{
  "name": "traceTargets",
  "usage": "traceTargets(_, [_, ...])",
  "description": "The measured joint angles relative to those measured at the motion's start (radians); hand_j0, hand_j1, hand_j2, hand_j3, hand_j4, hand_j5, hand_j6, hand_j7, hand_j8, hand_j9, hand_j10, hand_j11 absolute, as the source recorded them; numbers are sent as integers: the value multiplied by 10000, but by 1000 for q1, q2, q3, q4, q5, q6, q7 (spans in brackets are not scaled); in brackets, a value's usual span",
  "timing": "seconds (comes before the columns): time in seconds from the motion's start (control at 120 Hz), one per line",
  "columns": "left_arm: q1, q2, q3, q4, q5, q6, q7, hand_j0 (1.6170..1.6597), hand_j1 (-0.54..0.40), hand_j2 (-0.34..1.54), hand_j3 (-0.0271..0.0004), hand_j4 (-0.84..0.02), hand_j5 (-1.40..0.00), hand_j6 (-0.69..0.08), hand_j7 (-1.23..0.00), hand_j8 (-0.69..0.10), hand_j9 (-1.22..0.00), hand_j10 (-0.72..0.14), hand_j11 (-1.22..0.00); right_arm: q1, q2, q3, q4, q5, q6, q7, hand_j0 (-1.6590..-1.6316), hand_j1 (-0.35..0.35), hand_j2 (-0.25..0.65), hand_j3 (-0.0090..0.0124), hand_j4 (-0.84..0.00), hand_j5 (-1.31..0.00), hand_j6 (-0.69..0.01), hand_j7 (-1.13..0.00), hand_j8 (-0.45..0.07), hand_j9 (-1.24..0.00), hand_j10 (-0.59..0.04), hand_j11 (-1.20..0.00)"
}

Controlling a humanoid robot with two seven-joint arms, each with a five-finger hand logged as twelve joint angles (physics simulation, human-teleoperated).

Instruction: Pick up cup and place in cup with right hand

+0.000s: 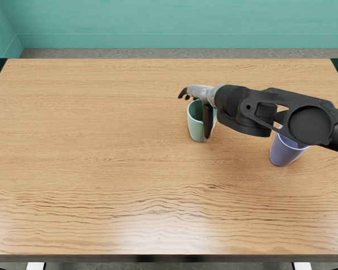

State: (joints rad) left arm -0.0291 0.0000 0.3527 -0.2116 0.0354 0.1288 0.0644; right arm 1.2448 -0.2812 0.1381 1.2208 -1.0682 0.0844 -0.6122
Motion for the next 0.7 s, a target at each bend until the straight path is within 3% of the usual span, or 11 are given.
traceTargets(0.208, [0, 0, 0, 0, 0, 0, 0, 16581, 3489, 1, -1, -1, -1, -1, -1, 0, -1, 0, -1, 2, -17, 7, 13, 7, -7, 1, -16574, -96, -641, 0, -3128, -3954, -3175, -3924, -3186, -3910, -3197, -3885])
traceTargets(0.267, [0, 0, 0, 0, 0, 0, 0, 16581, 3489, 1, -1, -1, -1, -1, -1, 0, -1, 0, -1, 2, -22, 7, 12, 8, -9, 1, -16570, 122, -421, 0, -3395, -4398, -3455, -4340, -3294, -4362, -3446, -4344])
traceTargets(0.508, [0, 0, 0, 0, 0, 0, 0, 16581, 3491, -1, 0, -1, 0, -2, 0, -1, 0, 0, 0, 2, -47, 27, 26, 23, -10, 2, -16547, 28, -580, 0, -4262, -5436, -4100, -5470, -3329, -5539, -4167, -5541])
traceTargets(0.525, [0, 0, 0, 0, 0, 0, 0, 16581, 3491, 0, 0, -1, 0, -2, 0, -1, 0, 0, 0, 2, -53, 30, 32, 25, -9, 2, -16545, -54, -487, 1, -4268, -5490, -4111, -5509, -3579, -5539, -4346, -5585])
traceTargets(0.567, [0, 0, 0, 0, 0, 0, 0, 16581, 3491, -1, 0, -2, 0, -2, 0, -1, 0, 0, 1, 2, -71, 39, 52, 28, -7, 2, -16542, -64, -626, 0, -4271, -5632, -4133, -5594, -3280, -5586, -4256, -5680])
traceTargets(0.7, [0, 0, 0, 0, 0, 0, 0, 16581, 3491, -1, 0, -2, 1, -2, 1, -1, 1, -1, 1, 2, -154, 75, 148, 32, -3, 2, -16538, -52, -662, -3, -4470, -5738, -4095, -5770, -3269, -5617, -4125, -5837])
